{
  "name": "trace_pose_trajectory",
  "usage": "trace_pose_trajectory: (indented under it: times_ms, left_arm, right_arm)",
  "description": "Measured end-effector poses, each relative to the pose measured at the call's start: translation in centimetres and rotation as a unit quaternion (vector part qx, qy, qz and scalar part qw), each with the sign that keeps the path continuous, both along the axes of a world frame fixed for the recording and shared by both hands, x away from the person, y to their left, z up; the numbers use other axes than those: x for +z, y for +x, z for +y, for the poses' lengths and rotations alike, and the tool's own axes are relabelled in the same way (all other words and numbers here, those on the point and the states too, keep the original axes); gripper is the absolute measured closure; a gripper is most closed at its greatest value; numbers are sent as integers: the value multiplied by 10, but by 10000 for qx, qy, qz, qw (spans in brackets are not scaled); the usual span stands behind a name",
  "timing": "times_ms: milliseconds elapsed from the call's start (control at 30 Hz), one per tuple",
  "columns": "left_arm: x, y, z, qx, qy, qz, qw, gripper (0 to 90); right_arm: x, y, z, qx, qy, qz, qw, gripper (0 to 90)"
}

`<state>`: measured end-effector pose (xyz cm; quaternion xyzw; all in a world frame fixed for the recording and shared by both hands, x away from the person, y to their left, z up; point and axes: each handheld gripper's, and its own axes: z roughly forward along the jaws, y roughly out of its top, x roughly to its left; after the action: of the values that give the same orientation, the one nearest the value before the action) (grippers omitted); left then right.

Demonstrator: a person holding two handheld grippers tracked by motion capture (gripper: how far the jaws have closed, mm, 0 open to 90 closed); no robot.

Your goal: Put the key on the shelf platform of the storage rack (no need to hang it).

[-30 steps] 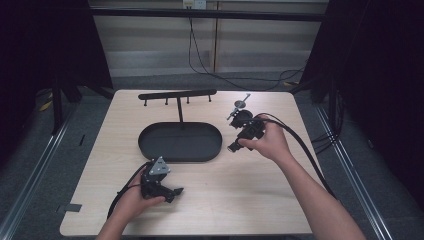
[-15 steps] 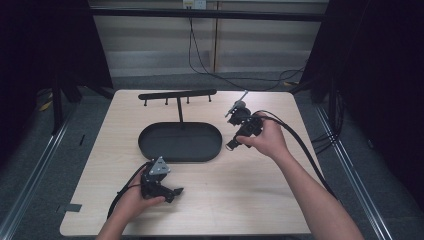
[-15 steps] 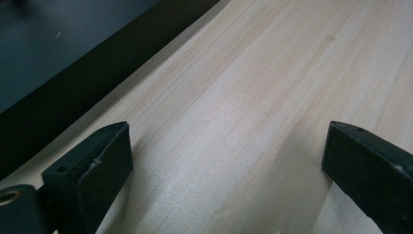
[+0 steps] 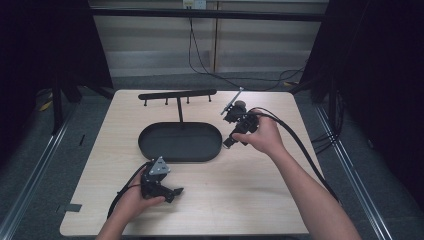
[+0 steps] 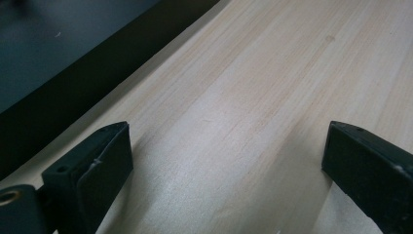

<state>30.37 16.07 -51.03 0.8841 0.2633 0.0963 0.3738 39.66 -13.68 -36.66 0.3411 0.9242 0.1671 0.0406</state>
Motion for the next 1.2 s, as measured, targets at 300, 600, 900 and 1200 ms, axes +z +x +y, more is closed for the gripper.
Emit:
trace_pose_trajectory:
  times_ms: [300, 600, 900, 1200]
  left_arm:
    - [0, 0, 0, 0, -2, 0, 10000, 40]
    - [0, 0, 0, -1, 1, 4, 10000, 41]
    - [0, 0, 0, -5, 2, 10, 10000, 41]
    - [0, 0, 0, 0, 0, 6, 10000, 40]
  right_arm:
    - [3, 5, 5, 22, -72, 6, 10000, 418]
    - [4, 9, 9, 2, -106, -2, 9999, 418]
    - [4, 11, 13, 24, -100, -5, 9999, 418]
    - [1, 16, 14, 6, -132, 22, 9999, 418]
